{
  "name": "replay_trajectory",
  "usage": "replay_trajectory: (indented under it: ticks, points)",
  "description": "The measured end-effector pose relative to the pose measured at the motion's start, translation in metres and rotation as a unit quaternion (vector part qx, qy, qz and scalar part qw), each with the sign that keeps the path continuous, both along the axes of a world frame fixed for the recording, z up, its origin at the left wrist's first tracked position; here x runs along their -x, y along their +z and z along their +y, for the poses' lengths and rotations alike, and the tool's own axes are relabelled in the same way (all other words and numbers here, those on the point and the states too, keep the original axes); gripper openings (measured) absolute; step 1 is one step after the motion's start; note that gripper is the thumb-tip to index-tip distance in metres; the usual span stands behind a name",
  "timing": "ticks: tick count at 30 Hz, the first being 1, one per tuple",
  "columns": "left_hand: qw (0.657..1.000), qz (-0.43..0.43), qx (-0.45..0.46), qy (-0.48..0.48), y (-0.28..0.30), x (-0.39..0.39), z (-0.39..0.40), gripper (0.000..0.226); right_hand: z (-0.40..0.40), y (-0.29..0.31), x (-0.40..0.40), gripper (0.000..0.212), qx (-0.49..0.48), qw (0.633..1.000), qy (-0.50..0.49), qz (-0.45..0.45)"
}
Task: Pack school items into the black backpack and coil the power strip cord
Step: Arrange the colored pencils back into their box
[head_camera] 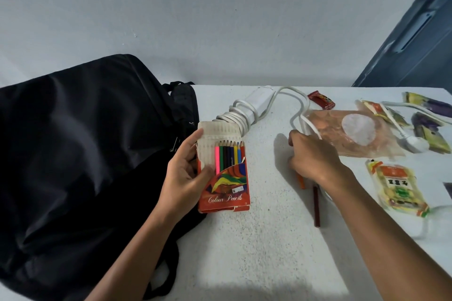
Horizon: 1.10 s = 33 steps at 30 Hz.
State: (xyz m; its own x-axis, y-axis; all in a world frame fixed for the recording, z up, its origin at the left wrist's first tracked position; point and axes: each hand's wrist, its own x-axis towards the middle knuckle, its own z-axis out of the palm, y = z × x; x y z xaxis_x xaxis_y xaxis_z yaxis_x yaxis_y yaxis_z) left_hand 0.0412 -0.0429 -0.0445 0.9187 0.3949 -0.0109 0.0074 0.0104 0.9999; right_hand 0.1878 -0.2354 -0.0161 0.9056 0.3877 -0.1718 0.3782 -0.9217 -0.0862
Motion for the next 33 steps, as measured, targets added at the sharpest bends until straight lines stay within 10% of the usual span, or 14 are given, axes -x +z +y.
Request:
replay_trajectory:
  ticks: [4, 8, 13, 25, 33]
  points:
    - [1.0, -0.002, 0.002, -0.003, 0.0, -0.001, 0.0, 0.064, 0.012, 0.002, -0.003, 0.021, -0.261, 0.965, 0.002, 0.007]
    - [1.0, -0.009, 0.013, -0.012, -0.001, 0.0, 0.0, 0.06, 0.032, 0.017, 0.009, 0.019, -0.541, 0.836, -0.013, 0.094]
    - [0.999, -0.027, 0.046, -0.011, -0.005, -0.001, 0.004, 0.045, 0.059, 0.016, 0.031, 0.02, -0.652, 0.738, 0.002, 0.175]
    - [1.0, -0.015, 0.016, -0.008, -0.004, -0.001, 0.004, 0.053, 0.083, 0.006, 0.039, 0.015, -0.437, 0.882, 0.161, 0.074]
    - [1.0, -0.006, -0.005, 0.0, -0.002, -0.001, 0.0, 0.062, 0.062, 0.007, 0.039, 0.016, -0.397, 0.904, 0.136, 0.086]
